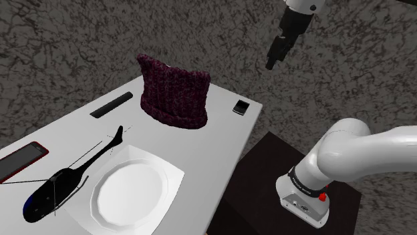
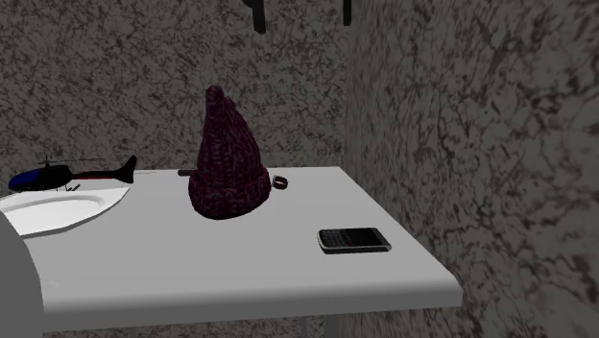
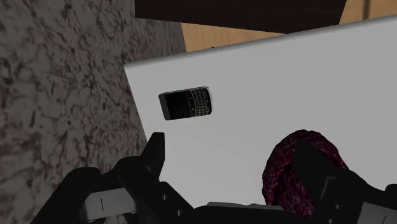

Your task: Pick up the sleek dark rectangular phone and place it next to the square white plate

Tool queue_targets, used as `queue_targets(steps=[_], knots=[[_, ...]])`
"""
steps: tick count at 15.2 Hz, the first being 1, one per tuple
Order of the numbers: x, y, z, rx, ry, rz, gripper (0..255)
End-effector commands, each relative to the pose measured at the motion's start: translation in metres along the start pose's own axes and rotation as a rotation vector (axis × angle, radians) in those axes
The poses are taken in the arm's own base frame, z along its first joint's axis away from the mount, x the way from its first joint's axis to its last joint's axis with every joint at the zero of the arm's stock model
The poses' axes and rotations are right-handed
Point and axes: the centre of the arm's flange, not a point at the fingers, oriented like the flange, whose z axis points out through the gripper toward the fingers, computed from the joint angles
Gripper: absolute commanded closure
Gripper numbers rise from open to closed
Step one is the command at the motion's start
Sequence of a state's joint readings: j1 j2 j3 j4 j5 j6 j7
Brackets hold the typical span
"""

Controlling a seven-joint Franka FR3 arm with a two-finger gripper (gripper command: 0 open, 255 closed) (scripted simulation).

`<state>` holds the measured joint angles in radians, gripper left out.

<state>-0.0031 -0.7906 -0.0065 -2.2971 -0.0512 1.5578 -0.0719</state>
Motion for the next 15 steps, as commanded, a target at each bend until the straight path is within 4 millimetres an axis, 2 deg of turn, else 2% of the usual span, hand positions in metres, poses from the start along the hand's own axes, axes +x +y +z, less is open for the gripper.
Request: queue_targets(steps=[1, 8, 15], knots=[[0.0, 0.0, 0.0, 0.0, 0.0, 0.0, 0], [0.037, 0.019, 0.085, 0.027, -0.02, 0.403, 0], [0.061, 0.049, 0.17, 0.055, -0.041, 0.806, 0]])
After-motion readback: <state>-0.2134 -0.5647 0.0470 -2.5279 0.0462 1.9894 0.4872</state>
